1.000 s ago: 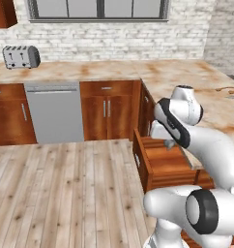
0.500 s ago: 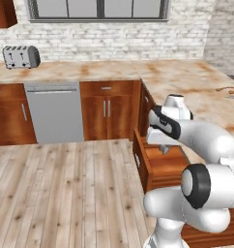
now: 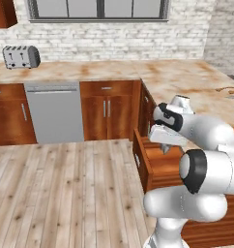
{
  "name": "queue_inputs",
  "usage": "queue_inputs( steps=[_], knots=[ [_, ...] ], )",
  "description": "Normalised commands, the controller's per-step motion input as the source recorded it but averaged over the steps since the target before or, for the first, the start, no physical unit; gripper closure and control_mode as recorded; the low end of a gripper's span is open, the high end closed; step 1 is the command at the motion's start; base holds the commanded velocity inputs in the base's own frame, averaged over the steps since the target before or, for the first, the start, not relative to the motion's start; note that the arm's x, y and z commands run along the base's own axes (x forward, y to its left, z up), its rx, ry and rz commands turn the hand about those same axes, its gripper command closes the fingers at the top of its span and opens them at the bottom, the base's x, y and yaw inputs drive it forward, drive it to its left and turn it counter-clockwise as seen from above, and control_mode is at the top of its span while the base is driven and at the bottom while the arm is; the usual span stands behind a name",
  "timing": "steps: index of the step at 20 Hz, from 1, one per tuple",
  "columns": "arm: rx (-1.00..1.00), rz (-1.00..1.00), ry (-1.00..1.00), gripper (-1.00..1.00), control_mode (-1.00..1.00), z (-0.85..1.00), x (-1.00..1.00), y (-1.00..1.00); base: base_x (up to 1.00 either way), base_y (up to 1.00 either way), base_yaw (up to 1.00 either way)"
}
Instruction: Pick up the metallic utensils from the counter and place them in the open drawer. Make sure not to pick up any wooden utensils.
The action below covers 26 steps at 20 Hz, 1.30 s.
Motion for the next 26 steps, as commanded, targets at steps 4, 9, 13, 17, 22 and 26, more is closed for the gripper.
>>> queue_inputs(
  steps=[4, 9, 13, 17, 22, 26],
  knots=[
    [0.00, 0.00, 0.04, 1.00, -1.00, -0.52, 0.30, 0.00, 0.00, 0.00, 0.00],
    [0.00, 0.00, 0.00, 1.00, -1.00, -0.37, 0.63, 0.00, 0.00, 0.00, 0.00],
    [0.00, 0.00, 0.00, 1.00, -1.00, -0.11, 0.76, -0.01, 0.00, 0.00, 0.00],
    [0.01, 0.00, 0.02, 1.00, -1.00, -0.05, 0.34, -0.08, 0.00, 0.00, 0.00],
    [0.03, 0.00, 0.02, 1.00, -1.00, -0.26, 0.04, -0.06, 0.00, 0.00, 0.00],
    [0.07, 0.00, -0.01, 1.00, -1.00, -0.47, 0.05, 0.00, 0.00, 0.00, 0.00]
  ],
)
